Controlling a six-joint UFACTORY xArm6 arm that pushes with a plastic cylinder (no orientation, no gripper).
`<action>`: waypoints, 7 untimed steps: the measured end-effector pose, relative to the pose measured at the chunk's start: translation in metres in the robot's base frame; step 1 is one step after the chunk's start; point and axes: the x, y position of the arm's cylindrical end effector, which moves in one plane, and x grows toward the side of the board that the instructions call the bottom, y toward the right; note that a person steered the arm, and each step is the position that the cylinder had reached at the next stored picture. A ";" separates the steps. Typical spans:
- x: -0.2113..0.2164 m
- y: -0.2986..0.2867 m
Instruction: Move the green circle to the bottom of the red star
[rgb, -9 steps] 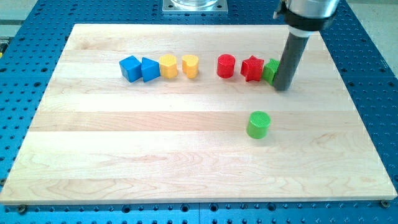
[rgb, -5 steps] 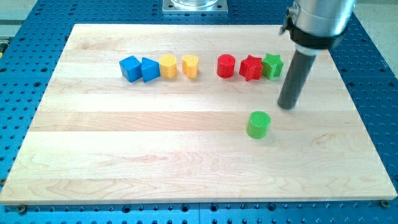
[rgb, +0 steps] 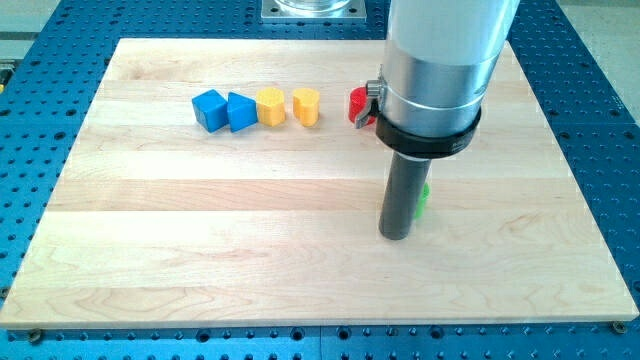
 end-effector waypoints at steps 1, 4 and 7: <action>-0.028 0.038; -0.060 0.061; -0.094 -0.052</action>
